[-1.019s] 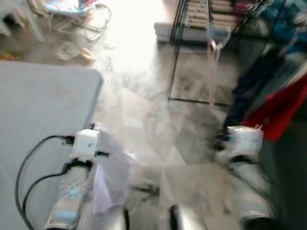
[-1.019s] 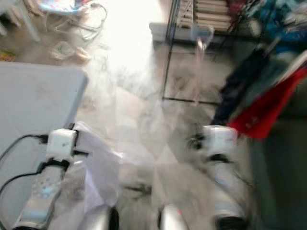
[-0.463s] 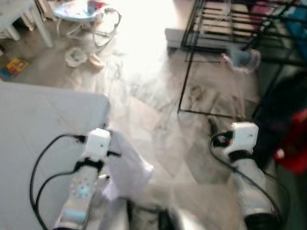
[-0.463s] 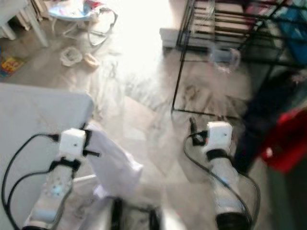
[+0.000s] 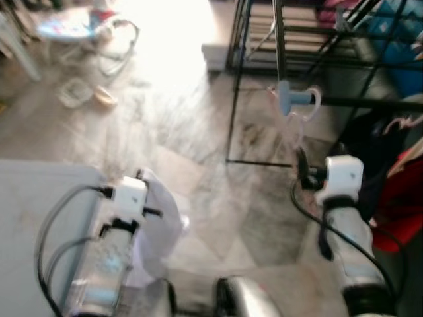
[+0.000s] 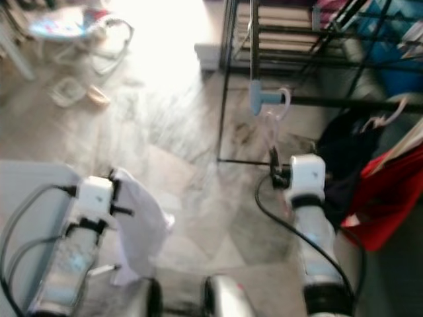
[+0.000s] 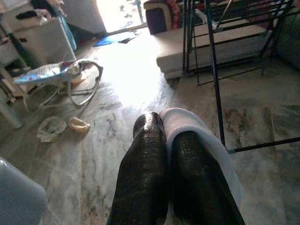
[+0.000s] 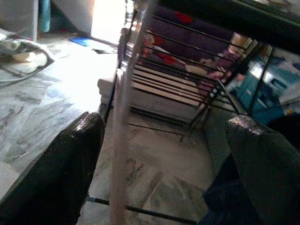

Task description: Hang hanger

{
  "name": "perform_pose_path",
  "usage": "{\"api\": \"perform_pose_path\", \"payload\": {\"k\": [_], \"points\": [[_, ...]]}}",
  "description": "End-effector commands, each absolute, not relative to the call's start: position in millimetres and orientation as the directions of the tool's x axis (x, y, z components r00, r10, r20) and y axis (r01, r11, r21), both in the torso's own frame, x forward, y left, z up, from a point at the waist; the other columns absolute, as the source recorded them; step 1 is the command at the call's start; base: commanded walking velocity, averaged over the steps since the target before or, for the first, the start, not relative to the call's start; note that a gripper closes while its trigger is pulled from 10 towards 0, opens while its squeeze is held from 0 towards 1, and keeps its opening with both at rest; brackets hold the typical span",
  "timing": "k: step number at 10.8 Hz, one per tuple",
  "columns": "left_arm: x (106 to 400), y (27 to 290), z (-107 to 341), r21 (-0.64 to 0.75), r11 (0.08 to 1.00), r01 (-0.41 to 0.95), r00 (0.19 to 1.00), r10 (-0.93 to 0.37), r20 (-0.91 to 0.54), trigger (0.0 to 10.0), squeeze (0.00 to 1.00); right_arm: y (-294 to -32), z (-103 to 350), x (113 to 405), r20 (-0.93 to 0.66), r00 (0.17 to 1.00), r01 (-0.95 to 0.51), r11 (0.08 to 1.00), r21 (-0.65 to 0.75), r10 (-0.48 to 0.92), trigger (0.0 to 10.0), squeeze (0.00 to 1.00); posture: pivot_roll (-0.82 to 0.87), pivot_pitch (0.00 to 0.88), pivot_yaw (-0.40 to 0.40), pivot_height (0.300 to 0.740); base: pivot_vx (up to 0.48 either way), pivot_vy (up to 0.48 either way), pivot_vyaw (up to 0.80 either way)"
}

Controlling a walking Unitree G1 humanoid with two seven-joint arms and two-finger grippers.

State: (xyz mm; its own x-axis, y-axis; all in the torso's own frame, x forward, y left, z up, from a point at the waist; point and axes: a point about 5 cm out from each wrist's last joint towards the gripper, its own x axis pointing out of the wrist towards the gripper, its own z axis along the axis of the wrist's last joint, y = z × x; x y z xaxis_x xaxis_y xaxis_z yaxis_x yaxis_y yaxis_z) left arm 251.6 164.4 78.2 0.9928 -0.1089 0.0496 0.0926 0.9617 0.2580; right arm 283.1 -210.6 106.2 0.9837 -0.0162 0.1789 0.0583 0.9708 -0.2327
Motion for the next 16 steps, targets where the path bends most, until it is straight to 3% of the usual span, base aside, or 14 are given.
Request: {"api": "perform_pose_path", "payload": {"k": [1,6,7,8,12,16], "points": [[249,169,80,0.257,0.963,0.076,0.994,-0.094,0.058,10.0,0.00,-210,104,281,0.175,0.984,0.060,0.970,-0.238,-0.018,10.0,0.00,0.01,0.195,-0.031,0.740,0.000,0.000,0.00],[249,167,78,0.254,0.964,0.078,0.995,-0.092,0.045,10.0,0.00,-205,89,301,0.012,0.999,-0.040,0.985,-0.170,0.043,10.0,0.00,0.02,0.198,-0.034,0.740,0.000,0.000,0.00],[250,167,78,0.254,0.964,0.079,0.995,-0.093,0.043,10.0,0.00,-208,89,306,-0.001,1.000,-0.029,0.989,-0.145,0.029,8.2,0.00,0.02,0.198,-0.034,0.740,0.000,0.000,0.00],[250,167,78,0.255,0.964,0.081,0.995,-0.094,0.039,10.0,0.00,-213,91,318,-0.037,0.999,-0.043,0.984,-0.175,0.037,0.0,0.00,0.02,0.199,-0.033,0.740,0.000,0.000,0.00],[250,166,75,0.255,0.962,0.096,0.994,-0.104,0.019,10.0,0.00,-238,99,336,-0.148,0.988,-0.058,0.993,-0.107,0.042,0.0,0.00,0.03,0.200,-0.034,0.740,0.000,0.000,0.00],[249,164,72,0.258,0.959,0.114,0.993,-0.117,-0.005,10.0,0.00,-251,88,319,-0.217,0.970,-0.129,0.989,-0.066,0.112,0.0,0.00,0.01,0.203,-0.030,0.740,0.000,0.000,0.00]]}}
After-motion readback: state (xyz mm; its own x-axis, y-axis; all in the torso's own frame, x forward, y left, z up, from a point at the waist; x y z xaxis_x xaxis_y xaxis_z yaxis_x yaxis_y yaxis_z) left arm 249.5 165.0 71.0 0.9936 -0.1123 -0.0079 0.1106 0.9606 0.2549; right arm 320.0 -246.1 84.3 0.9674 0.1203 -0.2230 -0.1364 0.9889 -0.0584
